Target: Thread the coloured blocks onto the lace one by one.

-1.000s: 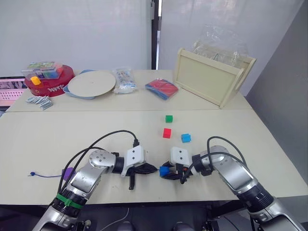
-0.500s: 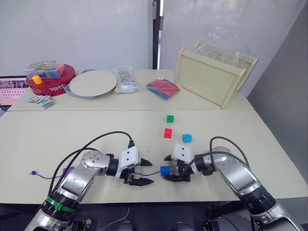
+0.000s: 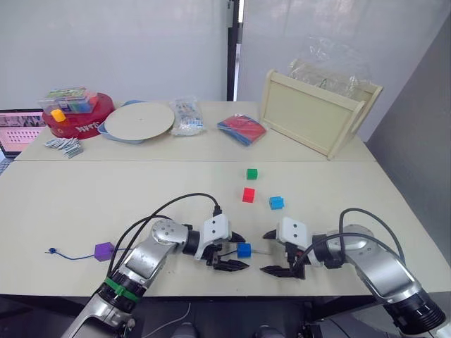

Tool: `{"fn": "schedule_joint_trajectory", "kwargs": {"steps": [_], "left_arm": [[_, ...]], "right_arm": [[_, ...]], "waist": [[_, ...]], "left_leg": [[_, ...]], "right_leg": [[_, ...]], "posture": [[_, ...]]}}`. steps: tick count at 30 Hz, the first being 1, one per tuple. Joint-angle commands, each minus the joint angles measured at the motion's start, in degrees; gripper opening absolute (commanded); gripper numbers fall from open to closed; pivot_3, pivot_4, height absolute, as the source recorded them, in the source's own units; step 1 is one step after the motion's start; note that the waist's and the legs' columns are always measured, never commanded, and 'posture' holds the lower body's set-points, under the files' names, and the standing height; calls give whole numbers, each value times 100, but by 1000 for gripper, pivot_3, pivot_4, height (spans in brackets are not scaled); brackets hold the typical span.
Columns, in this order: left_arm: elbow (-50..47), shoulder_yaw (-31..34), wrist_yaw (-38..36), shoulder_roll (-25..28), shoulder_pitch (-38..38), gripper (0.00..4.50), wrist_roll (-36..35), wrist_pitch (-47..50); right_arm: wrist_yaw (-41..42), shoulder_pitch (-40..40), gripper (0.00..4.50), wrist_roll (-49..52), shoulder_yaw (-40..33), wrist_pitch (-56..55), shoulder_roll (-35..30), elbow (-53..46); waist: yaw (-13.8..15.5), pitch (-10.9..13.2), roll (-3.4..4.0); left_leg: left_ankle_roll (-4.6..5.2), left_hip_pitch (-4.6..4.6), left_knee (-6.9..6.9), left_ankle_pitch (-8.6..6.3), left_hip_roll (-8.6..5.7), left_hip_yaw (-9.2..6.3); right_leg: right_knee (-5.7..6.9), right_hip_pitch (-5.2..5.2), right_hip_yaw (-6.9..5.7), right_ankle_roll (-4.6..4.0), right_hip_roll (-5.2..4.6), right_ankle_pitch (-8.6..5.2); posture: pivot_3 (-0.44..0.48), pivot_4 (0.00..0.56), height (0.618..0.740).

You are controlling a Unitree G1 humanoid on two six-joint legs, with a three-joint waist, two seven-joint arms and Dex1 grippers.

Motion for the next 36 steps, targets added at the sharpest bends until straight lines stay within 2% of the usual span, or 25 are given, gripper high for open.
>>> {"fn": "schedule_joint_trajectory", "kwargs": {"steps": [1, 6, 7, 20, 23, 27, 31, 36], "left_arm": [[73, -41, 23, -101, -113, 3279, 50, -148], [84, -61, -96, -59, -67, 1727, 103, -234], [86, -56, -98, -59, -65, 1381, 107, -234], [29, -29, -118, -19, -42, 1317, 96, -162], [-58, 51, -177, 69, -34, 1317, 18, -104], [-409, 311, -317, 552, 177, 1317, -136, 44], [-742, 964, -593, 1645, 746, 1317, -341, 226], [-528, 1721, -1128, 3077, 1662, 1317, -489, 3]], "right_arm": [[-128, 157, 4492, -1, -61, -237, 63, 108], [-71, 321, 4500, 128, -150, -319, 34, 151], [-64, 345, 4244, 134, -157, -355, 22, 175], [59, 303, 10, 177, -257, -673, -86, 571], [80, 134, 0, 189, -215, -665, -32, 655], [157, -35, 0, 255, -166, -561, -33, 556], [259, -173, 0, 287, -133, -355, -120, 300], [265, -198, 0, 347, -138, -169, -168, 21]], "waist": [[3, 0, 0], [5, 0, 0], [9, 0, 0], [13, -1, 0], [7, 0, 0], [-10, 0, 0], [-73, 1, 1], [-174, 2, 3]], "left_leg": [[0, 1, 0, 0, 0, 0], [0, 2, 0, 0, 0, 0], [0, 2, 0, 0, 0, 0], [-1, 13, 1, 0, 0, 0], [-1, 15, 1, 0, 0, 0], [0, 14, 0, 0, 2, 0], [0, 14, -3, 0, 5, 0], [0, 20, -19, 0, 16, 1]], "right_leg": [[0, 0, 0, 0, 0, 0], [0, 2, 0, 0, 0, 0], [0, 2, 1, 0, 0, 0], [0, 13, 0, 0, -1, 0], [0, 15, 0, 0, -1, 0], [0, 14, 0, 0, 0, 0], [0, 11, 0, 0, 2, 0], [2, 4, 1, -2, 10, -1]], "posture": [[0, 150, 740], [0, 150, 740], [0, 150, 740], [0, 150, 740], [0, 150, 740], [0, 150, 740], [0, 150, 740], [0, 150, 740]]}}
